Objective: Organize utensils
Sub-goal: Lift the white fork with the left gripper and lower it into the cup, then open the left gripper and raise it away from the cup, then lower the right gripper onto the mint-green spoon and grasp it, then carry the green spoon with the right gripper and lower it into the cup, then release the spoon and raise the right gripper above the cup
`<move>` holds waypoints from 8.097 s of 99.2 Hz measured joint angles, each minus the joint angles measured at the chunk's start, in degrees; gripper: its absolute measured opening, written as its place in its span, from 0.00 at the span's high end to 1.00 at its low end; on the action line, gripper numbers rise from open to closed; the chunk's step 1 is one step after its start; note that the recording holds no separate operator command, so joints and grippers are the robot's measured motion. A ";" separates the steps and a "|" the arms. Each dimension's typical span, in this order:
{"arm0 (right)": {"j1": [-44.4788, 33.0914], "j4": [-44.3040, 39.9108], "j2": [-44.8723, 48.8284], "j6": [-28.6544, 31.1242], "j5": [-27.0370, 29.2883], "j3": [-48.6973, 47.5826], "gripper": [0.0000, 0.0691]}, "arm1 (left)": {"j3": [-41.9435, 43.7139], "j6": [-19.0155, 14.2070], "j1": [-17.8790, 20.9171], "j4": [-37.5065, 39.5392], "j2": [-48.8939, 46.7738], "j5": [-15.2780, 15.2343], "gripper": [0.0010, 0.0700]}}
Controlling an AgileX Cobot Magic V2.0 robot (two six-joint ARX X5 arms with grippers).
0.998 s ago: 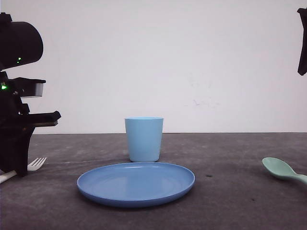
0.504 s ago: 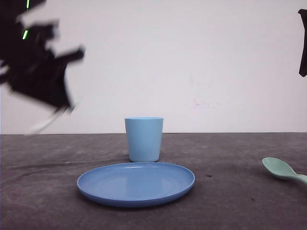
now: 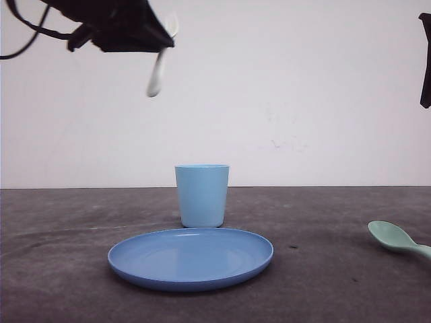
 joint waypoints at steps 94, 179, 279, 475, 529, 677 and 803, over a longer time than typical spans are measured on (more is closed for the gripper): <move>0.00 -1.01 0.00 0.00 0.00 0.00 0.02 | -0.02 7.45 -4.17 18.40 25.40 0.44 0.95; 0.00 -1.66 0.00 0.00 -1.29 0.00 0.02 | -0.02 8.55 -4.07 8.02 18.18 0.42 0.67; 9.94 5.27 24.09 1.66 -7.19 0.00 0.03 | -11.47 7.41 17.44 -44.33 -30.62 -11.52 0.67; 18.53 33.03 24.11 7.72 -14.99 9.16 0.95 | -12.37 7.41 18.58 -45.72 -33.38 -11.43 0.67; 28.59 69.18 32.65 3.10 -4.87 9.16 0.95 | -12.37 7.41 18.58 -45.46 -33.35 -11.43 0.67; 30.95 72.15 53.59 -6.91 -1.62 13.00 0.92 | -12.37 7.32 18.58 -45.48 -33.35 -11.43 0.67; 29.62 33.18 25.97 -3.32 -0.28 13.00 0.51 | -12.37 7.32 18.58 -45.48 -33.35 -11.43 0.67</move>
